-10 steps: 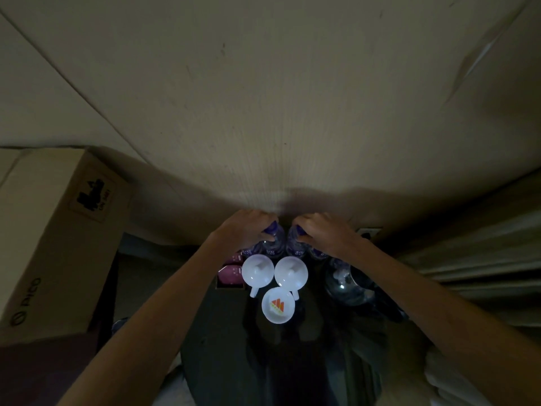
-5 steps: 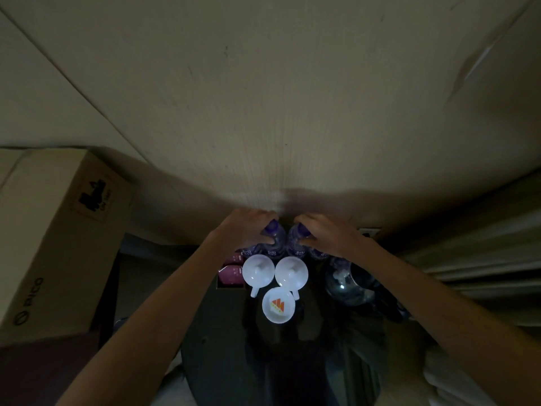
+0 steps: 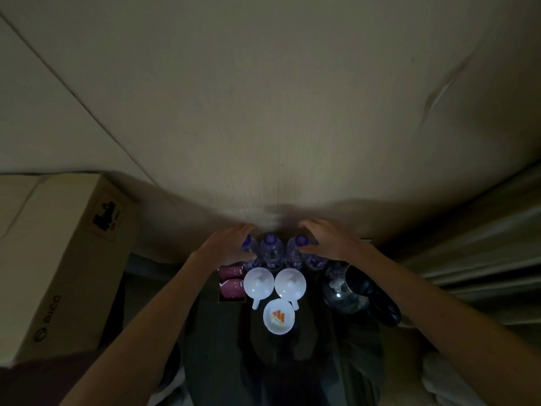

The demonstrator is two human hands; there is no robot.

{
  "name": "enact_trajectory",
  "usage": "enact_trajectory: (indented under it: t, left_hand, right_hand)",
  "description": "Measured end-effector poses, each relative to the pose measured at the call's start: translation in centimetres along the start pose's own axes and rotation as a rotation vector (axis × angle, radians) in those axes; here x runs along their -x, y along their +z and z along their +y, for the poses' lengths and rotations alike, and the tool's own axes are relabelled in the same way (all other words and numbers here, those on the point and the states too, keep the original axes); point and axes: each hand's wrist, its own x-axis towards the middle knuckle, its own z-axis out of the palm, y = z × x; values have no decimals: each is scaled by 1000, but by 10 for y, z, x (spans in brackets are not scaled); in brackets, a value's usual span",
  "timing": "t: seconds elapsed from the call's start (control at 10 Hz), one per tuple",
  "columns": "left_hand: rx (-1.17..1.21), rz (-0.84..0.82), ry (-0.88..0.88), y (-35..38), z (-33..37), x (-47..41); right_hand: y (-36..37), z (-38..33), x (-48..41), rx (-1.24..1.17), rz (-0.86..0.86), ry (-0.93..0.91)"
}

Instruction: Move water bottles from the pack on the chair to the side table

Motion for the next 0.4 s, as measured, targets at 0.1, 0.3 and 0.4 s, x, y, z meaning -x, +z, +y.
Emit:
enact_trajectory:
  t: [0.1, 0.3, 0.4]
  left_hand:
    - [8, -1, 1, -9, 0, 1]
    - [114, 59, 1, -10, 4, 8]
    - [155, 119, 2, -11, 5, 13]
  right_hand:
    - [-8, 1, 7, -3, 23, 52]
    - [-14, -9, 26, -103, 110, 141]
    - [-18, -19, 32, -179, 174, 188]
